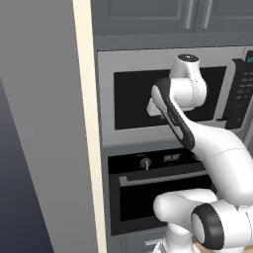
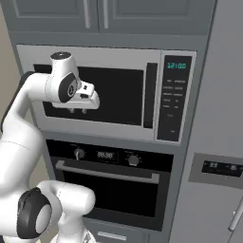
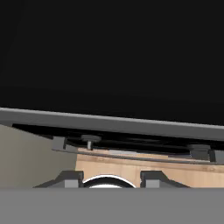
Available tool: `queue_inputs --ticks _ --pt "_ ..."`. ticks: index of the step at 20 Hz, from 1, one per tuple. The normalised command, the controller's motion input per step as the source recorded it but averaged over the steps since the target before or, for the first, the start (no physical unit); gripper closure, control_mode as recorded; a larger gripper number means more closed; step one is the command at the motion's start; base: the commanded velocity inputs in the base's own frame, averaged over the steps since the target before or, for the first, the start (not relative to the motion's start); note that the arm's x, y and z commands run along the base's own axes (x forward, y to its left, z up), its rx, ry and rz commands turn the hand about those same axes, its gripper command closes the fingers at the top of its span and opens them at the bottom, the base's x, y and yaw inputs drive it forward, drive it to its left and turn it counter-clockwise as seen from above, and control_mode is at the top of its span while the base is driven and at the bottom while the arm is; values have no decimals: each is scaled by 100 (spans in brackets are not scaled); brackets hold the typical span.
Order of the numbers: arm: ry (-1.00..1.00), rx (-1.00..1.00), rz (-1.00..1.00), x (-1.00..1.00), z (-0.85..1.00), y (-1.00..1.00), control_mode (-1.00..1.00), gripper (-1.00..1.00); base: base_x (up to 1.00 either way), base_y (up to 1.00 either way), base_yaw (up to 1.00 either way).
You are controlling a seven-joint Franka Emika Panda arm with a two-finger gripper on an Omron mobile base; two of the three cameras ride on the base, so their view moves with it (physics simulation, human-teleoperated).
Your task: Take the baked cake out of the oven and place it on the plate for cooling. Then close the oven door.
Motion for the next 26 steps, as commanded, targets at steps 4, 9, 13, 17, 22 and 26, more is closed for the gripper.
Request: queue_inputs --ticks 4,9,13,17,22,26 --pt "0 0 0 0 0 0 100 -100 0 -31 0" --pt "0 0 0 0 0 0 100 -100 0 -84 0" --pt "0 0 0 0 0 0 100 -100 0 -81 0" --pt "0 0 0 0 0 0 100 -100 0 -68 0" --pt "0 0 0 0 0 0 100 -100 4 -50 0" --pt "0 0 0 0 0 0 100 -100 13 -49 0"
